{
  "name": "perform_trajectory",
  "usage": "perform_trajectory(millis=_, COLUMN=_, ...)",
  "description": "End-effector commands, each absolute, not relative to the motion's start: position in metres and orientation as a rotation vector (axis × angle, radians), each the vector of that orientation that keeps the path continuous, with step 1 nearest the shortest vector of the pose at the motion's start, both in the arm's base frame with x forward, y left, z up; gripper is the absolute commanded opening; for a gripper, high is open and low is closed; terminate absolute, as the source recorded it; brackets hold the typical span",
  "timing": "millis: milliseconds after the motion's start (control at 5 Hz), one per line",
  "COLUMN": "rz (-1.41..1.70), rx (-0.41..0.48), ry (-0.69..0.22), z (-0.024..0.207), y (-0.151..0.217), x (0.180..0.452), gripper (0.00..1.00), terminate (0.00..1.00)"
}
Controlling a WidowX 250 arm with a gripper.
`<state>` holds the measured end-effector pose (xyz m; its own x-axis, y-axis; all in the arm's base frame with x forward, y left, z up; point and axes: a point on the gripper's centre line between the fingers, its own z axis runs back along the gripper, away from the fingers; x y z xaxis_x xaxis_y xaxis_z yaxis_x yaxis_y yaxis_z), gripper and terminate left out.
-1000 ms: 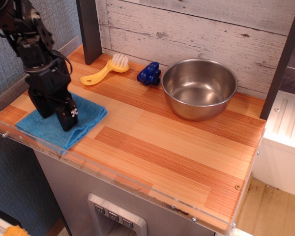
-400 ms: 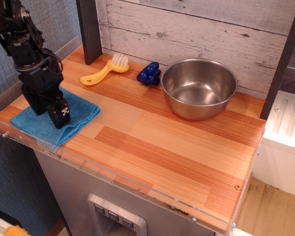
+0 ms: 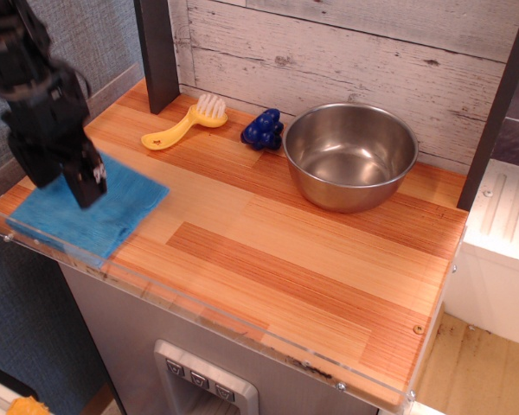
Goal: Move the blue cloth placed front of the pot to the front of spatula in the table.
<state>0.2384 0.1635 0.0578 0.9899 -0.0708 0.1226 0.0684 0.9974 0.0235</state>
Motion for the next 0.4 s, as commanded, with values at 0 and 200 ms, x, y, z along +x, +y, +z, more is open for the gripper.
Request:
perform_trajectory(millis=0, rz=-0.016, rx=0.05, ry=-0.2, z=0.119, y=0.161, x=0.23, gripper=1.0, terminate=0.0)
perform_trajectory(millis=200, rz=0.002, rx=0.057, ry=-0.154, z=0.119, y=0.148, x=0.231, gripper=1.0, terminate=0.0)
